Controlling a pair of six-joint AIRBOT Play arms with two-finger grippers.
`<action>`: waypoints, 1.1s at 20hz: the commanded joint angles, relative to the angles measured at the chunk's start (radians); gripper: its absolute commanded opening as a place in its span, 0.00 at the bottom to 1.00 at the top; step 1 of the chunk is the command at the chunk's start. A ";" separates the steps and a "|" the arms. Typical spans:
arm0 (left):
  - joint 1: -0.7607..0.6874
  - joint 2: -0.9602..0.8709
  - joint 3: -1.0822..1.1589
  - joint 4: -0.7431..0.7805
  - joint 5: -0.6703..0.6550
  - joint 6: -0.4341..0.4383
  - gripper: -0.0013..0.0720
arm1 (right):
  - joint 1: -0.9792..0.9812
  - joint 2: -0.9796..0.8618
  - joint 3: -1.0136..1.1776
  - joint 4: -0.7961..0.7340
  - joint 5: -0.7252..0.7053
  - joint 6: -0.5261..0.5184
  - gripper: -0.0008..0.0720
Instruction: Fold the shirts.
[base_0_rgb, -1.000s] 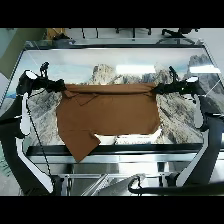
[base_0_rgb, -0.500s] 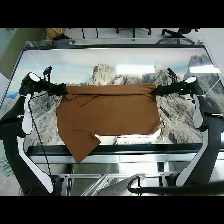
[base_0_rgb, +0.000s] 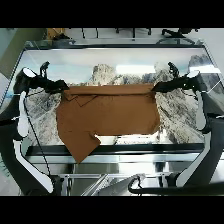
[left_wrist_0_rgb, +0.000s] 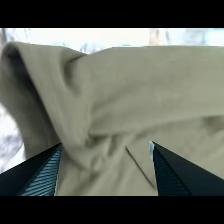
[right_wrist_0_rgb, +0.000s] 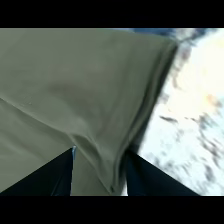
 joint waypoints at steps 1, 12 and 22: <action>0.016 0.111 -0.001 0.088 -0.129 -0.094 0.85 | -0.002 0.113 0.001 -0.242 0.043 0.163 0.52; 0.117 0.648 -1.001 0.114 -0.194 -0.178 0.85 | -0.181 0.468 -0.544 -0.228 0.237 0.211 0.52; 0.013 0.794 -1.428 -0.027 0.237 -0.174 0.85 | -0.210 0.573 -1.037 0.042 -0.015 0.047 0.84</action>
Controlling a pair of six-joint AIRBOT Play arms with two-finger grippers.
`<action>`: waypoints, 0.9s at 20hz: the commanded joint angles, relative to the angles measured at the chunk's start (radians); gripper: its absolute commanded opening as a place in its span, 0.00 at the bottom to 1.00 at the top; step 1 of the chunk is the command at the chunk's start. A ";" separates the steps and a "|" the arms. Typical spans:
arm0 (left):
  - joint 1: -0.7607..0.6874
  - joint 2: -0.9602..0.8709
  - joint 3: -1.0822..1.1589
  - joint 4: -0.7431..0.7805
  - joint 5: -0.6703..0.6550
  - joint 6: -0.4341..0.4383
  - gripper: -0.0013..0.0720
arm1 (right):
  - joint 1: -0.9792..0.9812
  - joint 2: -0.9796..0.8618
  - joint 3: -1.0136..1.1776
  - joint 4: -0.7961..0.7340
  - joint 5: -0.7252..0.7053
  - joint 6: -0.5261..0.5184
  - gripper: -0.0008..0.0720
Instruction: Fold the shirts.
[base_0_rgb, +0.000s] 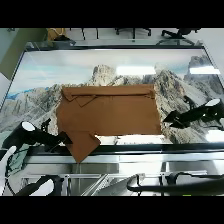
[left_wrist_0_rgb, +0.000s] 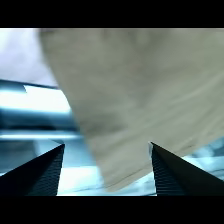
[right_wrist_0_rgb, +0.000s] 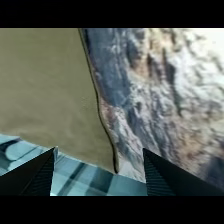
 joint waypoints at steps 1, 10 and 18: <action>-0.048 0.015 -0.059 -0.098 0.177 0.041 0.85 | -0.003 -0.017 -0.087 0.096 -0.066 -0.079 0.84; -0.130 0.015 0.119 -0.200 0.005 0.090 0.05 | 0.008 -0.100 -0.087 0.111 -0.085 -0.142 0.77; -0.130 0.020 0.292 -0.193 -0.165 0.090 0.05 | 0.116 -0.138 -0.082 0.114 -0.048 -0.155 0.07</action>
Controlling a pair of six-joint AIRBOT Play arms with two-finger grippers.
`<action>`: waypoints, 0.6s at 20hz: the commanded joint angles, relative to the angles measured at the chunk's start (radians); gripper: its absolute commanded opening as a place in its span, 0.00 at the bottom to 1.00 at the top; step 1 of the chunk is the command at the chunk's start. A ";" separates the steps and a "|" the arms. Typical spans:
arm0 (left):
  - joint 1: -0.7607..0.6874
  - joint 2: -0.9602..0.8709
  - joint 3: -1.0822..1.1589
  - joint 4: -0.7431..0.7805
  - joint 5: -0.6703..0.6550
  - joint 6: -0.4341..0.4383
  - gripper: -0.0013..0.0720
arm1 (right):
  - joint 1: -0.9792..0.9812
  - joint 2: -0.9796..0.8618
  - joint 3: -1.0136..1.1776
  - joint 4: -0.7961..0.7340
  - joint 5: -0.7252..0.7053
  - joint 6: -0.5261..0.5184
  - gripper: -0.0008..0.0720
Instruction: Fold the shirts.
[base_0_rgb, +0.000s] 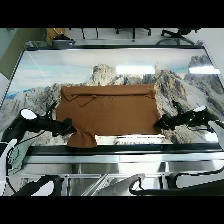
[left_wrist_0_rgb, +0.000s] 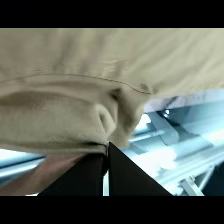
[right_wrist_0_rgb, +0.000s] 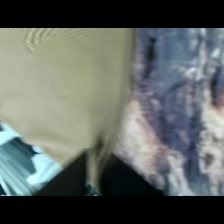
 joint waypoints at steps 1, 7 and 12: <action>-0.001 0.021 0.079 0.005 -0.113 0.001 0.05 | 0.030 0.014 0.004 -0.025 0.038 0.003 0.03; -0.045 0.277 0.109 0.351 -0.322 -0.132 0.05 | -0.041 0.198 0.004 -0.320 0.085 0.275 0.03; -0.126 0.459 0.026 0.357 -0.260 -0.169 0.05 | -0.035 0.340 0.005 -0.278 0.150 0.273 0.03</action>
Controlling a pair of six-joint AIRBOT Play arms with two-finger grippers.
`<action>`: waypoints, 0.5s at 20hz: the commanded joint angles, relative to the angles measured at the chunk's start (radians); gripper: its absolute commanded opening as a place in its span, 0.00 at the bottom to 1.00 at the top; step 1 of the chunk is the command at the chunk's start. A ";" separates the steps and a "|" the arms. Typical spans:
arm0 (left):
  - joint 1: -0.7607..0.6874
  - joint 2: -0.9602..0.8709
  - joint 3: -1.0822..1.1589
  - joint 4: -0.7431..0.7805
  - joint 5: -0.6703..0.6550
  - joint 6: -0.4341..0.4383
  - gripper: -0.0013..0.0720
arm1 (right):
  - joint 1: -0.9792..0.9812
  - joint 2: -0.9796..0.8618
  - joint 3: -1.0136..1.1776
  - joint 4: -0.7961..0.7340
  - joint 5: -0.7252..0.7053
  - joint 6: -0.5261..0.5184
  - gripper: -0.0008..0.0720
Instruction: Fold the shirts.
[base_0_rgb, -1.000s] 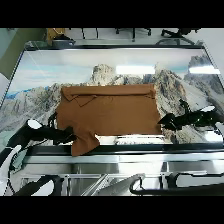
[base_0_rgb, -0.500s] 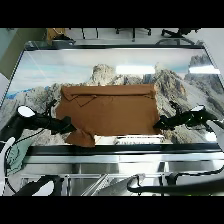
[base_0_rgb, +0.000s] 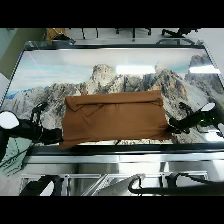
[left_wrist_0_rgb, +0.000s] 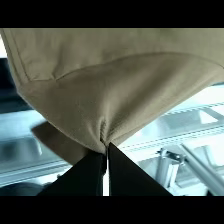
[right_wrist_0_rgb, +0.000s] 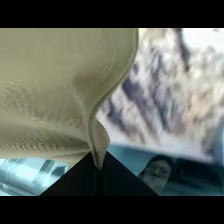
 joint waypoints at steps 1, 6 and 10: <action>-0.065 0.093 -0.024 0.039 0.113 -0.031 0.05 | 0.000 0.095 0.010 0.068 -0.005 -0.031 0.03; -0.115 -0.161 0.203 0.042 0.399 0.017 0.05 | 0.023 0.045 0.111 0.436 -0.231 -0.287 0.03; -0.087 -0.470 0.447 0.049 0.462 0.027 0.05 | 0.071 -0.113 0.235 0.470 -0.390 -0.368 0.03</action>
